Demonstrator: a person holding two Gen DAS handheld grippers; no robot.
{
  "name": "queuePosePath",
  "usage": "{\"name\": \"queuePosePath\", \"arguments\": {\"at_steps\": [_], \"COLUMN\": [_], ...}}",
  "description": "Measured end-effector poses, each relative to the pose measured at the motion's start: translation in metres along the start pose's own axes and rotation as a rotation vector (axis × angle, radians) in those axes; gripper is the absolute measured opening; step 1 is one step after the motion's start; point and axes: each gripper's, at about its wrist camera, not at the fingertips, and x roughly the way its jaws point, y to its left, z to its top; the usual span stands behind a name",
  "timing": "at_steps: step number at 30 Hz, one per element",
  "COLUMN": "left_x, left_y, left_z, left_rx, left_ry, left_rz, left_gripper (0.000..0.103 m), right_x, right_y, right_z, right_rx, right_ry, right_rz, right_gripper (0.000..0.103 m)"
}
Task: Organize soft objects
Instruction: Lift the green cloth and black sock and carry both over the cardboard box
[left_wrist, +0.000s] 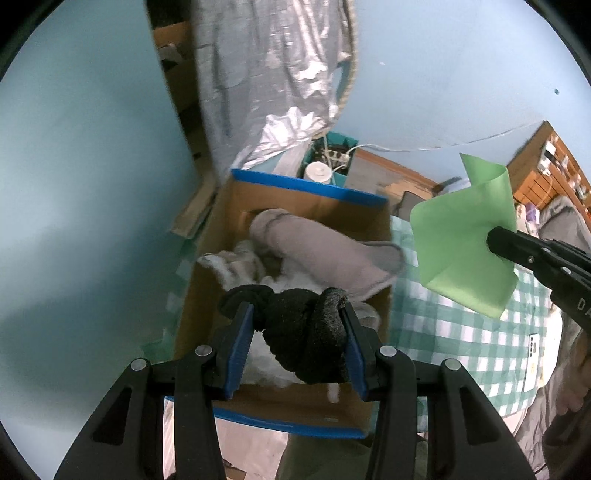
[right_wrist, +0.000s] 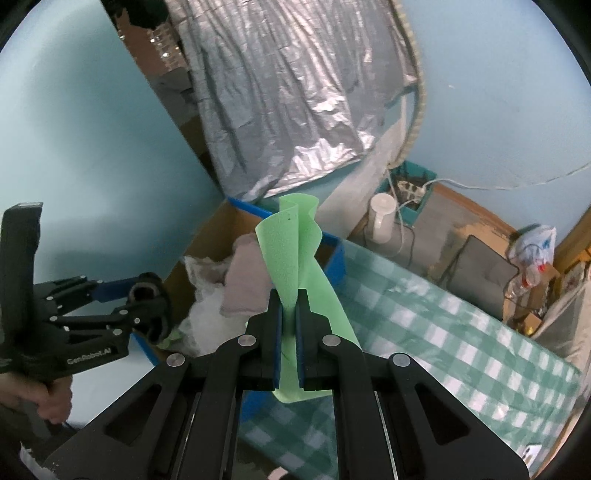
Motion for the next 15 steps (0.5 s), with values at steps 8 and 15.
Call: {"name": "queuePosePath", "arguments": {"at_steps": [8, 15], "left_x": [0.015, 0.033], "left_y": [0.034, 0.054], "left_z": [-0.005, -0.009], "left_rx": [-0.039, -0.066], "left_ry": [0.028, 0.057], "left_rz": [0.015, 0.006], "left_gripper": [0.047, 0.047], "right_x": [0.030, 0.057], "right_y": [0.035, 0.064], "right_z": [0.016, 0.028], "right_rx": [-0.046, -0.090], "right_ry": [0.027, 0.053], "right_rz": [0.030, 0.039], "right_gripper": [0.006, 0.006]}}
